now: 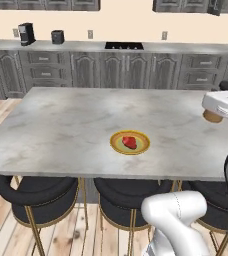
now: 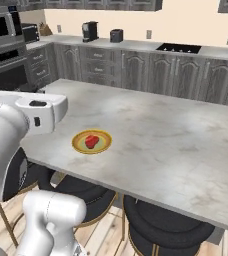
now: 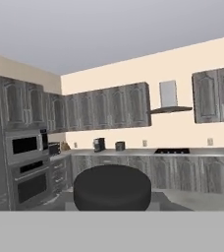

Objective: Retrieve the shaker from the cabinet and place it next the steak on a plate on the dining table.

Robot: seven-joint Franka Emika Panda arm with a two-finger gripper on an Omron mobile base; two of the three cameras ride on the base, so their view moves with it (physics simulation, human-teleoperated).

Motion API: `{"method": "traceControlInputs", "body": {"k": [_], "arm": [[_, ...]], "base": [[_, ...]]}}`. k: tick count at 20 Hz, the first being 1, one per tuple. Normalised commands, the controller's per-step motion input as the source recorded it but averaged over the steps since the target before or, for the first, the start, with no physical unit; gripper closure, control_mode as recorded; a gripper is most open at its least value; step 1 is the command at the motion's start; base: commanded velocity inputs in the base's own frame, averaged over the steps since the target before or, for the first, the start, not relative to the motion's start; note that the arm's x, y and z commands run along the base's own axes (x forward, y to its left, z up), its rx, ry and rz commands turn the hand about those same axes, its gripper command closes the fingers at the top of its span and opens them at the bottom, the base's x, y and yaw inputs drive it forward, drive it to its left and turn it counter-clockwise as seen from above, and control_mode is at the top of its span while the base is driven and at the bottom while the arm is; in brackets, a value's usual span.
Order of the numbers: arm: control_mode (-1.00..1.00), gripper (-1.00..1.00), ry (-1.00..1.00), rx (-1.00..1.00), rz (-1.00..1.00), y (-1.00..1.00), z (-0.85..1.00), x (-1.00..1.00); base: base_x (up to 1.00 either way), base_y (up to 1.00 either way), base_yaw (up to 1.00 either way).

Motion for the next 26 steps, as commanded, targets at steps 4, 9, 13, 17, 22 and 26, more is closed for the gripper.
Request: {"method": "traceControlInputs", "body": {"k": [4,9,13,17,22,26], "arm": [[-1.0,1.0,0.19,-0.01,0.19,-0.43,-0.31,0.45],[-1.0,1.0,0.16,-0.08,0.24,-0.3,-0.46,0.61],[-1.0,1.0,0.0,-0.02,0.3,-0.22,-0.56,0.63],[-1.0,1.0,0.0,-0.08,0.36,-0.07,-0.57,0.62],[-1.0,1.0,0.0,-0.09,0.34,-0.01,-0.48,0.62],[-1.0,1.0,0.0,-0.06,0.32,-0.11,-0.34,0.53]], "base": [[0.0,0.0,0.0],[0.0,0.0,0.0],[0.0,0.0,0.0],[0.0,0.0,0.0],[0.0,0.0,0.0],[0.0,0.0,0.0]]}}
